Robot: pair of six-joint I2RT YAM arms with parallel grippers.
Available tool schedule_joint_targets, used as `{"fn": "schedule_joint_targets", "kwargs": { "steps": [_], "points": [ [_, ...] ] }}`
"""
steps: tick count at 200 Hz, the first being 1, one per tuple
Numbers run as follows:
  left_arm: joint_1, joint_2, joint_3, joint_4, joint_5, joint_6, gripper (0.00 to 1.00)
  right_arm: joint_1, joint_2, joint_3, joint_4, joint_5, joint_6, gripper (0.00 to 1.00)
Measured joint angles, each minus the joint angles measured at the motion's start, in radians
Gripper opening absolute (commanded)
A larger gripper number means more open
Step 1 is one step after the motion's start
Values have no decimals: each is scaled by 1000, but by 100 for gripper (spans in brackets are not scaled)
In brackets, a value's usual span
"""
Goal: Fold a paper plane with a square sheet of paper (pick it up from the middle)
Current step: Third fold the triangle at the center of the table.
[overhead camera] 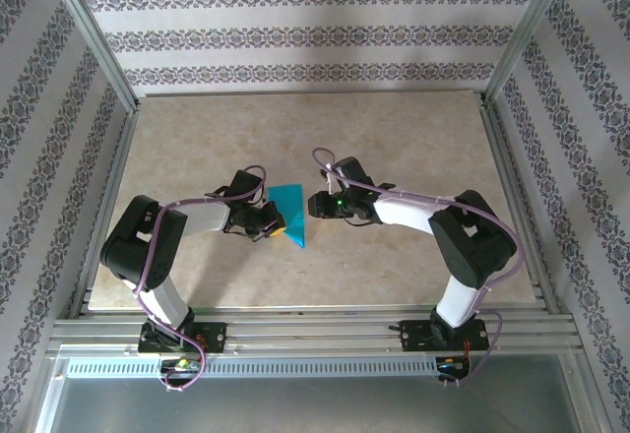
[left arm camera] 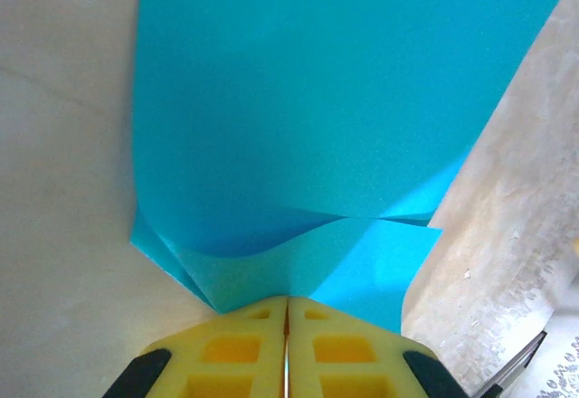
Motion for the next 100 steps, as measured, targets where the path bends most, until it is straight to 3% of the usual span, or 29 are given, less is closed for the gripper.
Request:
{"fn": "schedule_joint_targets", "kwargs": {
  "steps": [53, 100],
  "points": [
    [0, 5, 19, -35, -11, -2, 9, 90, -13, 1, -52, -56, -45, 14],
    [0, 13, 31, -52, -10, -8, 9, 159, 57, 44, -97, -94, -68, 12]
  ]
}}
